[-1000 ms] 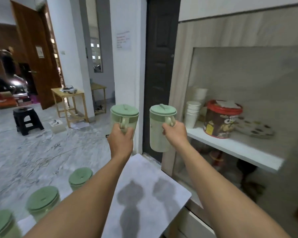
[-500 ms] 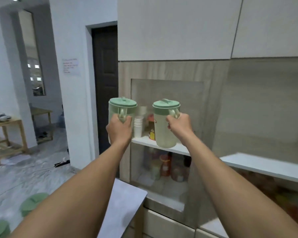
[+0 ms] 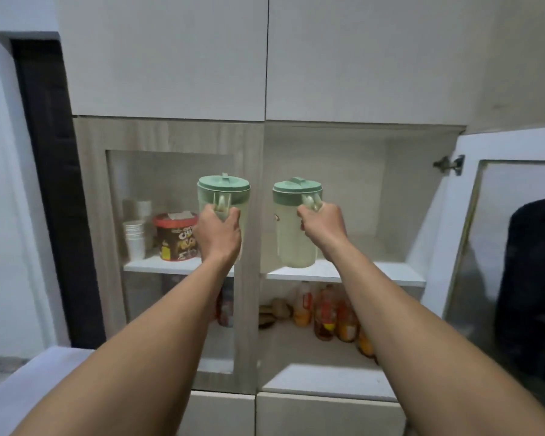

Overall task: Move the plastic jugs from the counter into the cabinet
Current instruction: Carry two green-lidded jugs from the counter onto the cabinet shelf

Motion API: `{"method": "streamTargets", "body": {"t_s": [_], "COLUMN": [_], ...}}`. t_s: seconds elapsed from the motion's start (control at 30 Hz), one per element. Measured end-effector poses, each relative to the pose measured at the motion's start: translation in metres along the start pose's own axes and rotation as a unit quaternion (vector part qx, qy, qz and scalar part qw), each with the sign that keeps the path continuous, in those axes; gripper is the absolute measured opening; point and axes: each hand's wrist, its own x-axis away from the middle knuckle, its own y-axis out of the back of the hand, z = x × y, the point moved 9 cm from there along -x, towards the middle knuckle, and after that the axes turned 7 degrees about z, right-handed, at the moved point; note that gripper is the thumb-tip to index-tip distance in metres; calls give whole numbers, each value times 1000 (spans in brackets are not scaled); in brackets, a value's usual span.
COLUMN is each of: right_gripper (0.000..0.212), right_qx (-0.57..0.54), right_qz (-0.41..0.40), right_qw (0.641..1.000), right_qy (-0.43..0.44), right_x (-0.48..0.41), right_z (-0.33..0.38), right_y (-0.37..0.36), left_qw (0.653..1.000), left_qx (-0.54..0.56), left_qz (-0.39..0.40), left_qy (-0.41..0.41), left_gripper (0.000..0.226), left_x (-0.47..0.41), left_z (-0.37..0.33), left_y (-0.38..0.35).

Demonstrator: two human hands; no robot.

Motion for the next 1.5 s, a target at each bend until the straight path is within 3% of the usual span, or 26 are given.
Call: {"method": "streamTargets", "body": {"t_s": [0.17, 0.47, 0.93, 1.4, 1.5], "right_gripper": [19, 18, 13, 13, 15], "right_qx": [21, 47, 55, 52, 48], "right_qz": [-47, -111, -181, -181, -177], "right_qw": [999, 991, 980, 979, 980], "right_qy": [-20, -49, -60, -74, -81], "right_x": [-6, -47, -148, -329, -372], "right_z": [-27, -74, -116, -276, -316], "right_y": [64, 135, 185, 207, 212], "left_qw": [996, 988, 978, 982, 983], "left_qx": [56, 81, 93, 67, 27], "left_qz": [71, 132, 188, 176, 184], "left_qy": [-10, -15, -26, 18, -8], "left_gripper": [12, 18, 11, 24, 26], "left_x": [18, 8, -51, -126, -144], "left_z": [-17, -26, -28, 48, 64], "left_y": [-72, -184, -317, -530, -582]}}
